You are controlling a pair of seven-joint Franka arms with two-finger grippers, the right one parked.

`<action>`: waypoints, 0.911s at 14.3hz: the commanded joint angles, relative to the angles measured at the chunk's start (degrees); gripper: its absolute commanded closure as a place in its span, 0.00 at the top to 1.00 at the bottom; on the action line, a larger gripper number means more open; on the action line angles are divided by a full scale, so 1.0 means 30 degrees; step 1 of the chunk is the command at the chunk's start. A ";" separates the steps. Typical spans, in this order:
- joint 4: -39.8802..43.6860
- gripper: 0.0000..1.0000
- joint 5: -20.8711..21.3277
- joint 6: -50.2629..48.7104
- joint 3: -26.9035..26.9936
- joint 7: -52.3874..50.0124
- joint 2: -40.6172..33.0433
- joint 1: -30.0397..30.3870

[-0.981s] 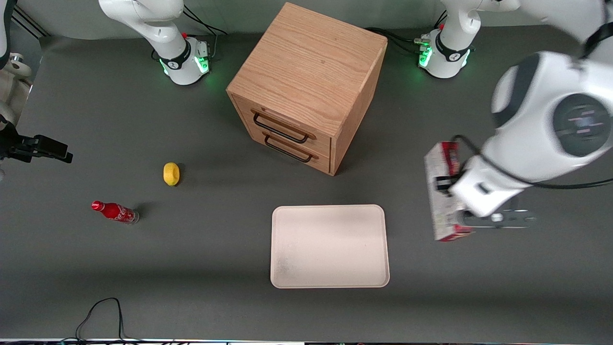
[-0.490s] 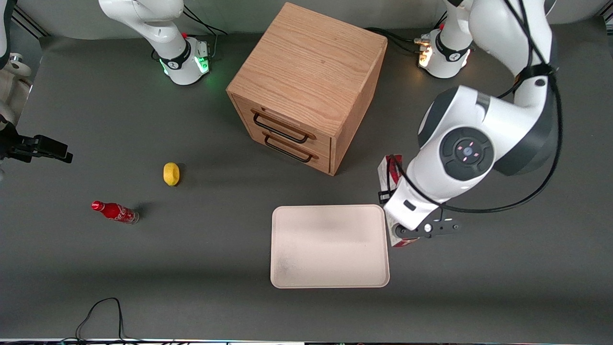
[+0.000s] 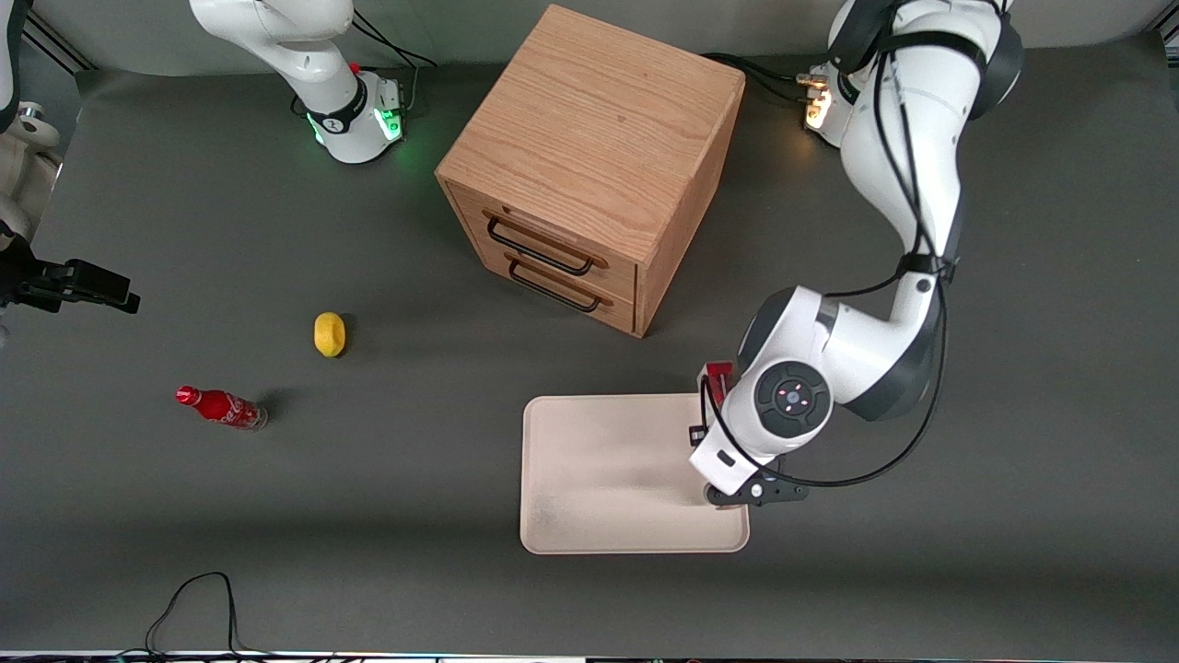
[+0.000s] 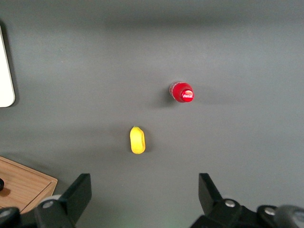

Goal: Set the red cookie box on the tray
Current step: 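Carry the held box with the left gripper over the white tray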

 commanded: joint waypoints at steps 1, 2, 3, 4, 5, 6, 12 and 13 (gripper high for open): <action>-0.0671 0.00 0.0442 0.1262 0.0298 0.0737 0.0058 -0.0216; -0.0702 0.00 0.0529 0.1527 0.0298 0.0738 0.0321 -0.0216; -0.0702 0.00 0.0617 0.1791 0.0327 0.0738 0.0469 -0.0216; -0.0702 0.00 0.0618 0.1997 0.0298 0.0709 0.0586 -0.0216; -0.0702 0.00 0.0618 0.2057 0.0298 0.0679 0.0616 -0.0216; -0.0702 0.00 0.0647 0.2145 0.0327 0.0592 0.0762 -0.0216; -0.0702 1.00 0.0647 0.2409 0.0327 0.0533 0.0734 -0.0100; -0.0702 1.00 0.0647 0.2380 0.0356 0.0533 0.0676 -0.0099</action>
